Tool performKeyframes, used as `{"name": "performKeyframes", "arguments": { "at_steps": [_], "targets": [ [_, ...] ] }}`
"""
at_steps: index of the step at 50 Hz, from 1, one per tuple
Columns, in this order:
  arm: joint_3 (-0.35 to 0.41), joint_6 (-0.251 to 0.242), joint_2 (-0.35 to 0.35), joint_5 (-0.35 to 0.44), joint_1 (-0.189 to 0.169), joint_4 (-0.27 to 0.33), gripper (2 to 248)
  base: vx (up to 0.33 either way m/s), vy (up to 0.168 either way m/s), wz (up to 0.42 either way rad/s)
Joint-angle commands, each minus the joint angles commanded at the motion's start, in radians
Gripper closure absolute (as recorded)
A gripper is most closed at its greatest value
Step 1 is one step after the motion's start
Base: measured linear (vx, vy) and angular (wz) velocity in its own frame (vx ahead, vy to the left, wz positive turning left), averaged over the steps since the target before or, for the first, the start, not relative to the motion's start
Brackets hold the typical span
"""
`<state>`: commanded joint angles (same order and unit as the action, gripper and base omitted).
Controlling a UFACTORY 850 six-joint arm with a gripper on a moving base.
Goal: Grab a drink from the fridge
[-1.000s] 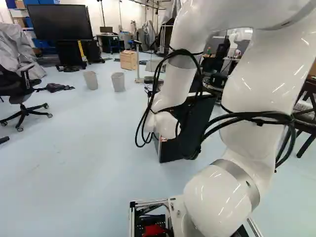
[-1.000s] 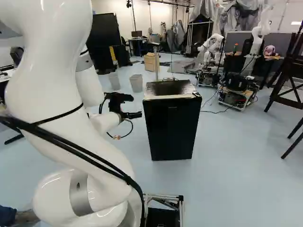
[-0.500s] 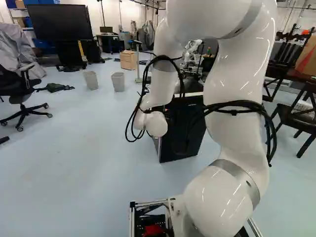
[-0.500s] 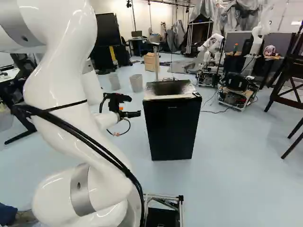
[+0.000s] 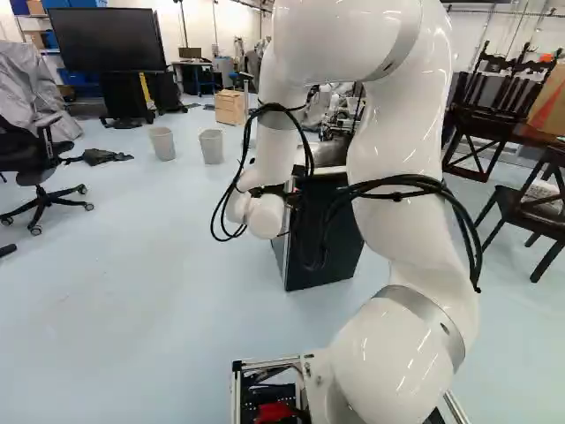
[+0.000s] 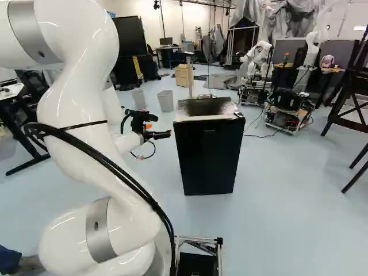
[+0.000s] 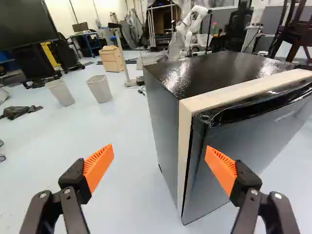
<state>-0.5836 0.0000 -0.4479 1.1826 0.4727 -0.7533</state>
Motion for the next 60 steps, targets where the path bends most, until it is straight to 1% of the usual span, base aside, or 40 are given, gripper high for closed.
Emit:
{"name": "performKeyframes", "arguments": {
  "at_steps": [23,30,36,60],
  "targets": [
    [-0.004,0.000,-0.003,0.029,0.002,-0.164,3,0.000,0.000,0.000],
    [-0.006,0.000,-0.004,0.037,0.004,-0.203,3,0.000,0.000,0.000],
    [-0.011,0.000,-0.008,0.039,0.006,-0.220,3,0.000,0.000,0.000],
    [-0.052,0.000,-0.035,0.040,0.015,-0.259,3,0.000,0.000,0.000]
  ]
}}
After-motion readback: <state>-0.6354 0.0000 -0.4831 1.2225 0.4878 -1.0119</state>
